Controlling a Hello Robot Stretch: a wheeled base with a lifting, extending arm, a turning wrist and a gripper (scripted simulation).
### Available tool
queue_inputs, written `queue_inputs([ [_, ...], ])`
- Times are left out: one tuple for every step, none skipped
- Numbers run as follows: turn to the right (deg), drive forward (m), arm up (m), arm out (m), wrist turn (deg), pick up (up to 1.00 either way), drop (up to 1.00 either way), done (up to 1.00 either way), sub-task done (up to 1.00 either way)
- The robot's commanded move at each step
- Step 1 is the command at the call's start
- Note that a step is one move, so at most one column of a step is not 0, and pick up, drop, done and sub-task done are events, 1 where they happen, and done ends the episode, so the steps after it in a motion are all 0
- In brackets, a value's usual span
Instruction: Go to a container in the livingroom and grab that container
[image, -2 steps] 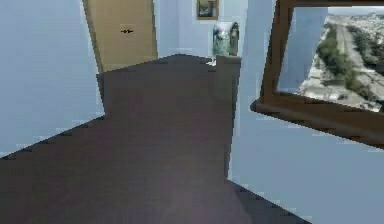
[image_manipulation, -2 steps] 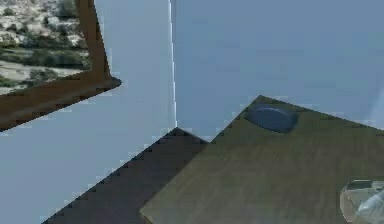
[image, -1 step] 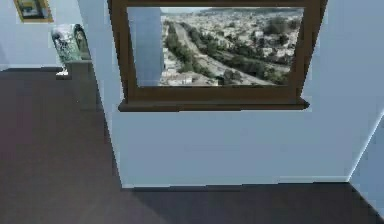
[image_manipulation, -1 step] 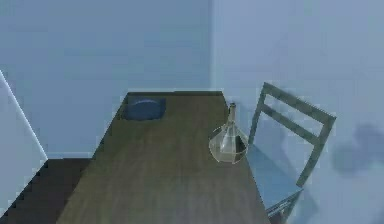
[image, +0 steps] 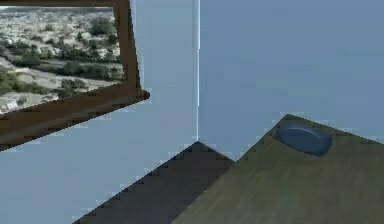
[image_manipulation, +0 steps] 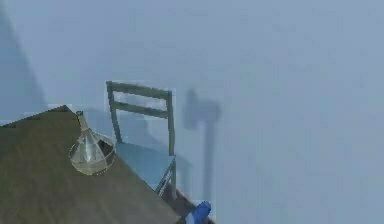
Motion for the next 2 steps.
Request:
queue_inputs([
  [33.0,0.0,0.0,0.0,0.0,0.0,0.0,0.0,0.0],
  [-45.0,0.0,0.0,0.0,0.0,0.0,0.0,0.0,0.0],
])
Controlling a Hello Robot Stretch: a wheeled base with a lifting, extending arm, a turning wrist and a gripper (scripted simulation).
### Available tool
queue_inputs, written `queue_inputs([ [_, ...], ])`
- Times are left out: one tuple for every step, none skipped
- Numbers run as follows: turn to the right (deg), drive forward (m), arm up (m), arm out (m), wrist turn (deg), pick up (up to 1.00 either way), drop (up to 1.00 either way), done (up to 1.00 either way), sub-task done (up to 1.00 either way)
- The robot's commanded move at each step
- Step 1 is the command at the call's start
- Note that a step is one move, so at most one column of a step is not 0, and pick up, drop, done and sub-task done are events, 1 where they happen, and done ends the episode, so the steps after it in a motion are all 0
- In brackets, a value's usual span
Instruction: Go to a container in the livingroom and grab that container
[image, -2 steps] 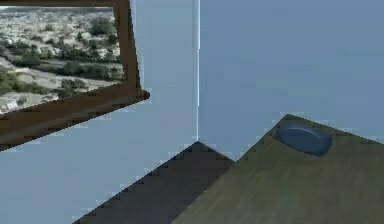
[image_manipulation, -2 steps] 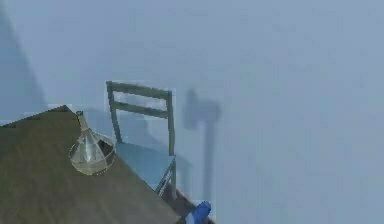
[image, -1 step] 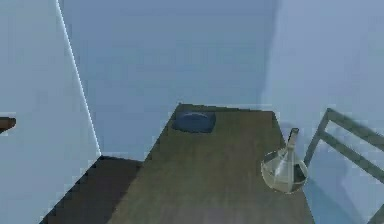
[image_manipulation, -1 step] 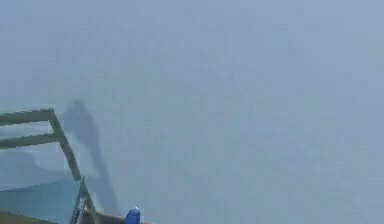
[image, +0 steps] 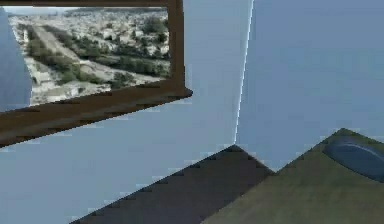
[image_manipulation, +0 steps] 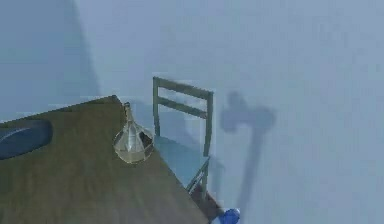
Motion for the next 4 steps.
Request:
queue_inputs([
  [-45.0,0.0,0.0,0.0,0.0,0.0,0.0,0.0,0.0],
  [-45.0,0.0,0.0,0.0,0.0,0.0,0.0,0.0,0.0],
  [-24.0,0.0,0.0,0.0,0.0,0.0,0.0,0.0,0.0],
  [0.0,0.15,0.0,0.0,0.0,0.0,0.0,0.0,0.0],
])
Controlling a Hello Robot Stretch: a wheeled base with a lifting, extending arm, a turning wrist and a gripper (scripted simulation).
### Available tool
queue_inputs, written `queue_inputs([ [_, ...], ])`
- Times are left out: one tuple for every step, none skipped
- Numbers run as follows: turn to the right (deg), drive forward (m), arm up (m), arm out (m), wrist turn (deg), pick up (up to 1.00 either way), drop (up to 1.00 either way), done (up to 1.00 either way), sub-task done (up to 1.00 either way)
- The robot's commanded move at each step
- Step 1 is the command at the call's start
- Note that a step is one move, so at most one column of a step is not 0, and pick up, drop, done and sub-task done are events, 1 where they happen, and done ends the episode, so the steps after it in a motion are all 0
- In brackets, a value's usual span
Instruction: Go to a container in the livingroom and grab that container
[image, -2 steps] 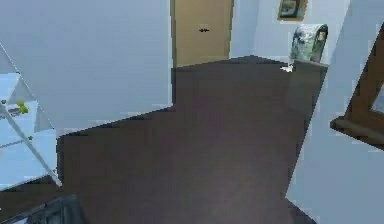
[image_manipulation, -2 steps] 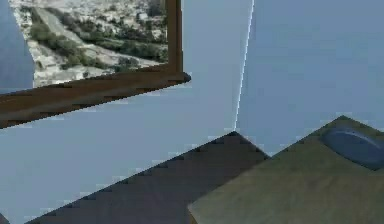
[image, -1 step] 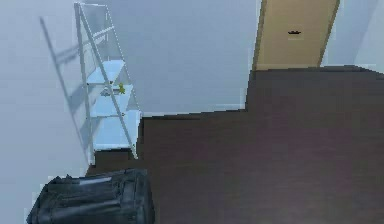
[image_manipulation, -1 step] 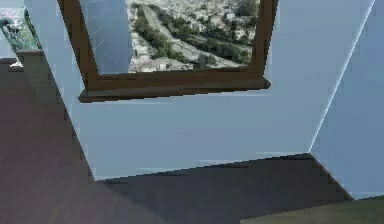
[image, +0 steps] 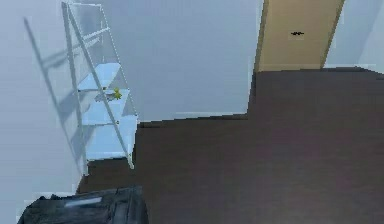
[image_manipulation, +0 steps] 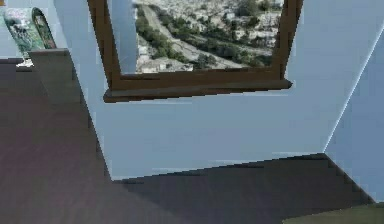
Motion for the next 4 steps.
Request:
queue_inputs([
  [45.0,0.0,0.0,0.0,0.0,0.0,0.0,0.0,0.0],
  [45.0,0.0,0.0,0.0,0.0,0.0,0.0,0.0,0.0],
  [45.0,0.0,0.0,0.0,0.0,0.0,0.0,0.0,0.0],
  [45.0,0.0,0.0,0.0,0.0,0.0,0.0,0.0,0.0],
])
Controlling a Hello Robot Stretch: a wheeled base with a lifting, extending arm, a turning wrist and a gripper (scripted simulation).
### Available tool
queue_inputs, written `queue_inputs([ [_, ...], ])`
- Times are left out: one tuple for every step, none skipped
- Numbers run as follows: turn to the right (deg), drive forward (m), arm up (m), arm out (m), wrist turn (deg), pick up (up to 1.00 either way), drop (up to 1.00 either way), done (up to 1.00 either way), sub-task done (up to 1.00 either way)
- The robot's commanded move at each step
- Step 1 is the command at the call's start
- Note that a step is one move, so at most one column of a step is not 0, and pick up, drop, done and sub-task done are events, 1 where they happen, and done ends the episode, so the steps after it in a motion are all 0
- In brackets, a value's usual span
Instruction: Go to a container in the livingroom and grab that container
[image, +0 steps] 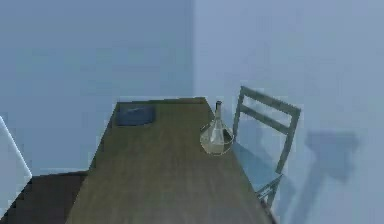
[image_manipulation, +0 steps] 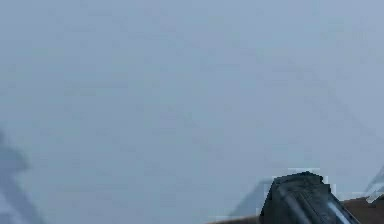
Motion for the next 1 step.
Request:
queue_inputs([
  [45.0,0.0,0.0,0.0,0.0,0.0,0.0,0.0,0.0],
])
